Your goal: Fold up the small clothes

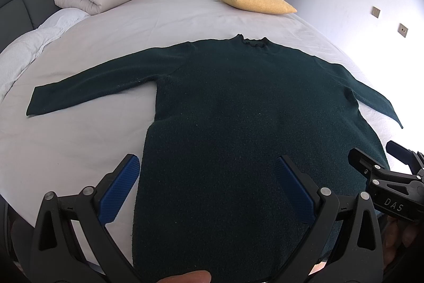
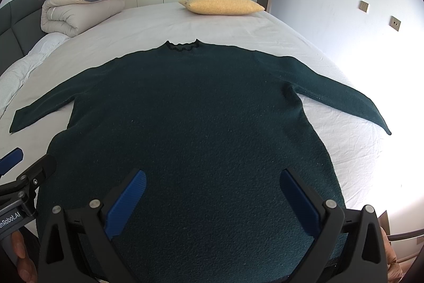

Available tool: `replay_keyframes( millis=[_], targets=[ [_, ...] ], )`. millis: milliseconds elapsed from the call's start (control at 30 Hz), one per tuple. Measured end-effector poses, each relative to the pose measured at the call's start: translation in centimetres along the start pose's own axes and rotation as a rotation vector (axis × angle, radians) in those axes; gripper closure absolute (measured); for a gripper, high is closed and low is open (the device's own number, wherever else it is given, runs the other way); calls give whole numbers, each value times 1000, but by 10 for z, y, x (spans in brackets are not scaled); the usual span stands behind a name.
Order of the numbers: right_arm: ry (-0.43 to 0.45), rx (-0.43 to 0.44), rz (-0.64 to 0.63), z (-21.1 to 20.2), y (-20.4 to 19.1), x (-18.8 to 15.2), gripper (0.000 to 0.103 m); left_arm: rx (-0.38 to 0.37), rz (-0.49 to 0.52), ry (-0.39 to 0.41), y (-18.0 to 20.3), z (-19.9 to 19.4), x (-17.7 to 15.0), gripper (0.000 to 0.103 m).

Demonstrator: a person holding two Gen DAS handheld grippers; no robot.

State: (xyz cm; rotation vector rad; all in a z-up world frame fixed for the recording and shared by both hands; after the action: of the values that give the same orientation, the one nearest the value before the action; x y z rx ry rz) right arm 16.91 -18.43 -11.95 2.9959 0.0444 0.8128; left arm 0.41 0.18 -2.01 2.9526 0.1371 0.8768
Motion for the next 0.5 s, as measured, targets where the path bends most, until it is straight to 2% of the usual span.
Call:
replay_keyframes(
  millis=[500],
  targets=[
    [-3, 0, -1, 1, -2, -1, 0, 0, -2, -2, -3, 1, -2, 0]
  ],
)
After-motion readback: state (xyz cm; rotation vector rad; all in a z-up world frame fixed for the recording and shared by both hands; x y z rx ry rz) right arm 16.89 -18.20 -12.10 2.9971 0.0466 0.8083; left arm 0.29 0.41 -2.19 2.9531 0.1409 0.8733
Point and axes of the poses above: each gripper's, at about its wrist camera, not at the fingertips, and z roughly the way its jaws point, y to its right, x to its top, the point moved 1 cm from there along z, roughly the way its jaws point, and after that the axes turned 10 degrees about -y, right-handed, at the moved point
